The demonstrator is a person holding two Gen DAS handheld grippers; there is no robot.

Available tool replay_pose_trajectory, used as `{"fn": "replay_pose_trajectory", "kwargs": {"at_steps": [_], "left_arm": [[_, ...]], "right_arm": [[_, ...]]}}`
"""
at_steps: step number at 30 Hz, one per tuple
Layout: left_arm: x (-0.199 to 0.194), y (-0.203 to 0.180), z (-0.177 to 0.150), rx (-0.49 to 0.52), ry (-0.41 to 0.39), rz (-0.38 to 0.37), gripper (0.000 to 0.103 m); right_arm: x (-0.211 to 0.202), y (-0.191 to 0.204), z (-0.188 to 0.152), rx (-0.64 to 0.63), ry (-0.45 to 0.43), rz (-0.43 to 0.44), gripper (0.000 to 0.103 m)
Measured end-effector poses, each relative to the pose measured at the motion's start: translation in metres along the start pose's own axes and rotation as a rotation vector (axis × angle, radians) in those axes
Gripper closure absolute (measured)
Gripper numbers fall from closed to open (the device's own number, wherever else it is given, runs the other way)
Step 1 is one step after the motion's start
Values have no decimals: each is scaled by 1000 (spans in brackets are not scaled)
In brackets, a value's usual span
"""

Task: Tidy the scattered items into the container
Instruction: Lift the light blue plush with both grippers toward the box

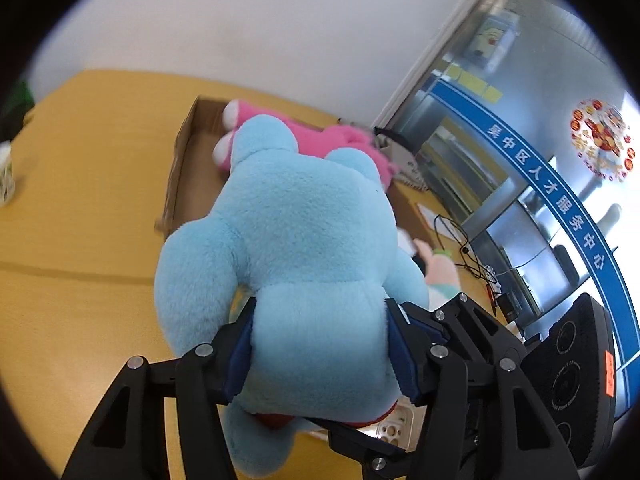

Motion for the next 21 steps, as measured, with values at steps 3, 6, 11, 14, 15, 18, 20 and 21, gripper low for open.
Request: {"fn": "replay_pose_trajectory", "kwargs": {"at_steps": [3, 6, 11, 14, 15, 18, 20, 21], "left_arm": [[-14, -16, 29, 71, -28, 26, 46], [-28, -30, 61, 132, -50, 39, 46], [-49, -46, 115, 199, -91, 54, 46], [-55, -48, 147, 223, -100, 55, 46], [-55, -49, 156, 230, -100, 56, 46], [-49, -46, 185, 239, -94, 61, 46], [-39, -40, 198, 239, -82, 62, 46], [-32, -35, 202, 237, -73, 60, 46]], "right_arm": [[-15, -14, 17, -8, -27, -56, 26], [-30, -36, 37, -9, -63, -90, 26], [-50, -76, 74, -31, -104, -125, 26], [-57, -101, 96, -25, -121, -124, 26], [-57, -110, 103, -21, -124, -122, 26], [-60, -127, 116, -6, -130, -122, 26], [-53, -141, 123, 19, -128, -116, 26], [-49, -147, 124, 29, -126, -112, 26]]}}
Point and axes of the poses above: each gripper's, at about its wrist camera, not at the fingertips, and x roughly the way its jaws point, y to its left, z to its top, the point moved 2 cm from there along x, roughly the way its jaws point, and after that the axes turned 15 degrees about y, right-handed, at the moved point
